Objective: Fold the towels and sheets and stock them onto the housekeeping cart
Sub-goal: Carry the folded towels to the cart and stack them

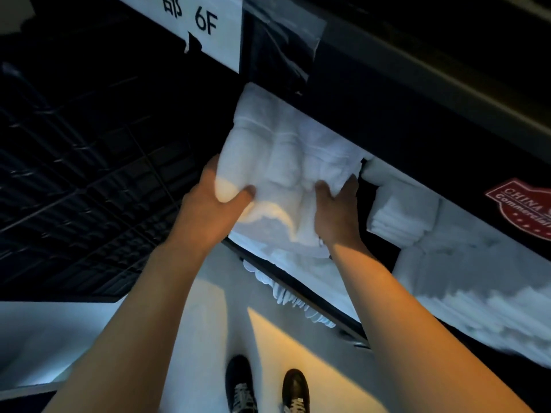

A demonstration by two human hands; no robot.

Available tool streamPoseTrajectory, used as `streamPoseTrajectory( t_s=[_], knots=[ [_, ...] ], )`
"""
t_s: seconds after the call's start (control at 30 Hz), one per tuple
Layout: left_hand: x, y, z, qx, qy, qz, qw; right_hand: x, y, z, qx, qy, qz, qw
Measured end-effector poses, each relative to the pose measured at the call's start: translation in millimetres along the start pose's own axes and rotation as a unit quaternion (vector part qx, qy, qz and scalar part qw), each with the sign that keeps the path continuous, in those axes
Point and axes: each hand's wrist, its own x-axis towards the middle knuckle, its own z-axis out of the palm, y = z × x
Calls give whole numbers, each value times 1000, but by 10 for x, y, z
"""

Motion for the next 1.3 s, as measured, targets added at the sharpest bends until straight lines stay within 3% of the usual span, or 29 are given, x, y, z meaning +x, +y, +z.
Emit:
streamPoseTrajectory(
  t_s=[0.13,0.33,0.47,0.67,0.83,0.97,1.03,1.1,1.2,1.3],
  knots=[
    [-76,-35,112,-3,54,-5,999,-260,98,-106,59,6,63,996],
    [-231,136,227,27,103,63,992,-766,259,7,95,-2,4,995],
    [-276,288,186,6,136,103,985,-736,233,80,69,-12,45,997],
    [118,550,254,34,127,149,980,-479,-83,184,92,73,-50,992],
    [578,398,295,132,53,67,988,-137,-56,325,7,55,29,998],
    [718,325,81,36,44,17,998,-101,16,117,82,2,82,993],
    [646,326,32,35,65,19,997,-198,-5,25,24,11,83,996],
    [518,354,40,130,115,86,981,-356,-36,-25,-134,69,-7,989],
    [362,463,86,251,153,225,929,-581,-121,18,-293,122,-231,920],
    [298,451,148,320,98,211,919,-512,-264,211,-326,15,-357,875]
  ],
)
